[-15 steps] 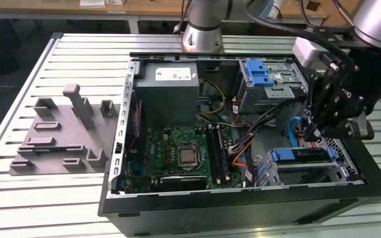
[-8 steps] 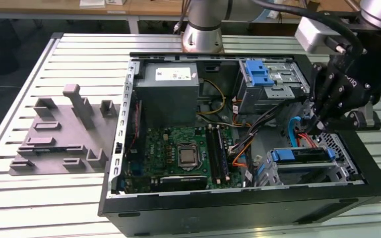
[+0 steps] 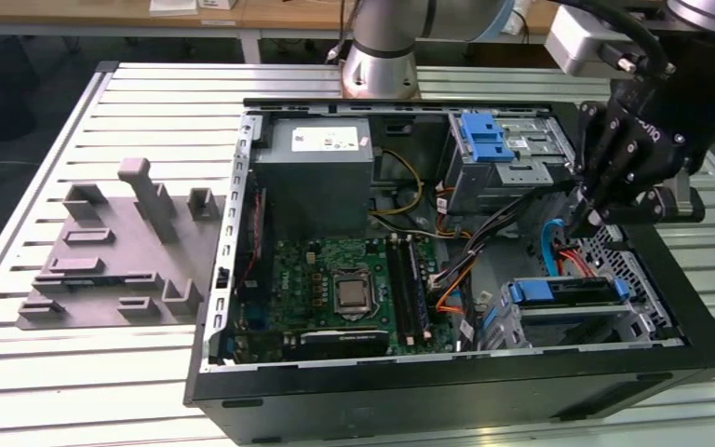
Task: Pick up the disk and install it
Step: 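Insert the second disk wire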
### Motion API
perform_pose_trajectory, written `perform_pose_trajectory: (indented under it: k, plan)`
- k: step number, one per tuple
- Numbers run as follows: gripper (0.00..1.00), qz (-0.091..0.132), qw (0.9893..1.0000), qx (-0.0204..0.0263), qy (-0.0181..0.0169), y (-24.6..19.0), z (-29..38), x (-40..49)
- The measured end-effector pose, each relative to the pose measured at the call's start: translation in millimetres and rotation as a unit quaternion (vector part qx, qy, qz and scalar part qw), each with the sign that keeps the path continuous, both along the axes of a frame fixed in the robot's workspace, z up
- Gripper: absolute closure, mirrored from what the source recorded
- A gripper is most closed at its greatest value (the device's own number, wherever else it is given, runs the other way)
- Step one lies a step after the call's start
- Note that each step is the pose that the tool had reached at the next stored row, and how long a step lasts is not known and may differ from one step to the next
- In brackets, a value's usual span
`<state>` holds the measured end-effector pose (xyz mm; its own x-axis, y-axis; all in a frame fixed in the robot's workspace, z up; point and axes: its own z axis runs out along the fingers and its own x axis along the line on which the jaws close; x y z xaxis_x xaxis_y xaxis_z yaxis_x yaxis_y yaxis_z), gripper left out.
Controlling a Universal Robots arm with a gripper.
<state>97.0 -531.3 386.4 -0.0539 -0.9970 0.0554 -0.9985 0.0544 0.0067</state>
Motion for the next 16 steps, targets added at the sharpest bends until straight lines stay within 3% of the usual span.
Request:
perform_pose_trajectory:
  k: [7, 15, 16]
  plan:
    - [0.89, 0.0, 1.0, -0.0002, 0.0, 13.3, 0.0, -0.2]
    - [0.89, 0.0, 1.0, -0.0028, 0.0, 16.9, -1.6, -0.2]
    - [0.83, 0.0, 1.0, -0.0027, 0.0, 17.1, -1.9, -0.2]
